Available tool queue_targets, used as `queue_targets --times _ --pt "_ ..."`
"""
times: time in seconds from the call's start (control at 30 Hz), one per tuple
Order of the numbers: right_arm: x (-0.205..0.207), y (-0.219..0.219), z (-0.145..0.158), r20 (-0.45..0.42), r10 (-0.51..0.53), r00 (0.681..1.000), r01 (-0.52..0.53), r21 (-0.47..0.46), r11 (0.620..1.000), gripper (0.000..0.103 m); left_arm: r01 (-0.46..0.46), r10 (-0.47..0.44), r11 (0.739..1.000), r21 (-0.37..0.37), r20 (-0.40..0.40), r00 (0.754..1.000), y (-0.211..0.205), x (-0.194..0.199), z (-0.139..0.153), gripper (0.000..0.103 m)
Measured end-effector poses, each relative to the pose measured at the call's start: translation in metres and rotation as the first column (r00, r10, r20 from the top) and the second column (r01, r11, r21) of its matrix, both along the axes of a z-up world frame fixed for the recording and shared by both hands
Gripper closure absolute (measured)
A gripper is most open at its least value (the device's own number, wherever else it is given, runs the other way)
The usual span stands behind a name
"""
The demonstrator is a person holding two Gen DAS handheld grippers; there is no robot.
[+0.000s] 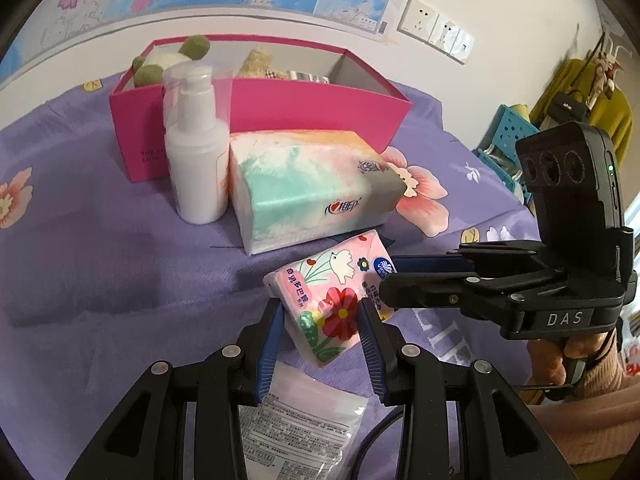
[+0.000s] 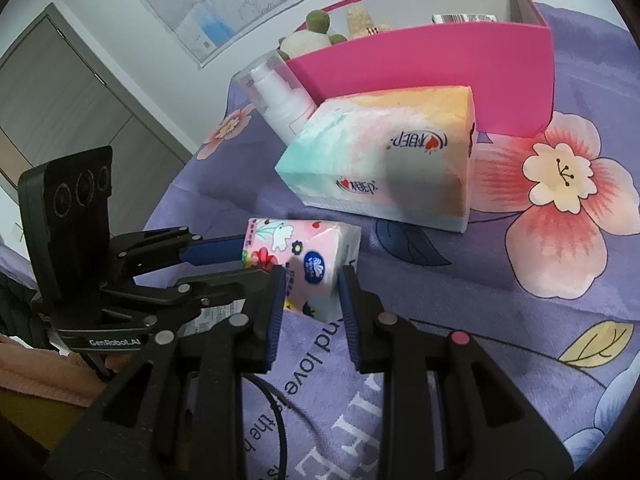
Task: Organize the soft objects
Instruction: 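Lift the tissue pack with the right tool and carry it to the box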
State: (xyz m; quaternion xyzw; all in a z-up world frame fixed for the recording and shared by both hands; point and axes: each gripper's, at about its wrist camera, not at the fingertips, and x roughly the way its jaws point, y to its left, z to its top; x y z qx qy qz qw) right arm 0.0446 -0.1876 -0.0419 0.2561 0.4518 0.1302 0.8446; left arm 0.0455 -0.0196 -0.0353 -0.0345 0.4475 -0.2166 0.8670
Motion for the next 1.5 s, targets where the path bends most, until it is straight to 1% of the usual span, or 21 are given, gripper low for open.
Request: queue_targets --times 0.3,0.5,0.73,1.1,1.5 --pt "-0.006 -0.003 0.009 0.030 -0.013 0.999 0.014 -0.017 1.000 0.073 0.012 -0.012 1.000 -0.001 0.033 0.999 0.000 -0.002 0.011 0.065" --pt "-0.011 -0.007 0.022 0.064 -0.021 0.998 0.022 -0.028 0.999 0.073 0.023 -0.022 1.000 -0.017 0.067 0.998 0.001 -0.004 0.026 0.065" --pt "-0.009 -0.012 0.040 0.111 -0.034 0.993 0.040 -0.052 0.998 0.073 0.032 -0.029 0.999 -0.030 0.108 0.994 -0.002 0.002 0.046 0.065" --pt "-0.003 -0.025 0.057 0.153 -0.065 0.986 0.078 -0.079 0.994 0.073 0.045 -0.044 0.999 0.000 0.165 0.985 -0.018 0.014 0.064 0.065" --pt "0.007 -0.035 0.071 0.195 -0.069 0.978 0.088 -0.094 0.992 0.073 0.036 -0.037 0.999 0.007 0.194 0.980 -0.020 0.030 0.076 0.065"
